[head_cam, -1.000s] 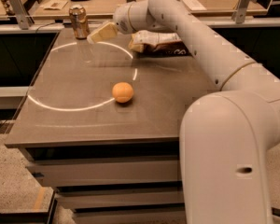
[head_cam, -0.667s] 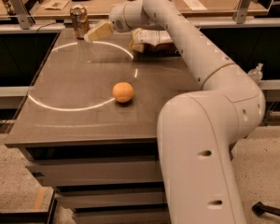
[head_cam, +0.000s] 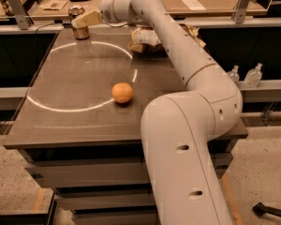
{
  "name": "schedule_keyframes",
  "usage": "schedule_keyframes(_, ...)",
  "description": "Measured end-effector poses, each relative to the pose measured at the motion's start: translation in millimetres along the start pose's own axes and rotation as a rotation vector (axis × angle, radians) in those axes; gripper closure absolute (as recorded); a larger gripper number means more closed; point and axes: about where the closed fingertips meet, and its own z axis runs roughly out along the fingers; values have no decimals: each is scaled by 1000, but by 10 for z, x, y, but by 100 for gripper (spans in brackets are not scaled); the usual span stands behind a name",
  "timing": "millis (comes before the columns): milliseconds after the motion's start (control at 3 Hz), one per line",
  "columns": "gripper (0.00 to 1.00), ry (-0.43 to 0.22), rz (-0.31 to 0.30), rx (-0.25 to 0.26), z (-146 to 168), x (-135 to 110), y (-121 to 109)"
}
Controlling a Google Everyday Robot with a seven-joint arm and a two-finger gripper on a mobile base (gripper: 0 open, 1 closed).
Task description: Move orange can near orange
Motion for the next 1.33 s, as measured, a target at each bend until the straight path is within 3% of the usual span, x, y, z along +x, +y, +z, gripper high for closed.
schedule_keyframes(333, 0, -20, 87, 66, 253, -39, 7)
schedule_keyframes(667, 0, 15, 138, 92, 440, 49, 83)
schedule_keyframes(1333, 0, 61, 194, 168, 626, 183, 45)
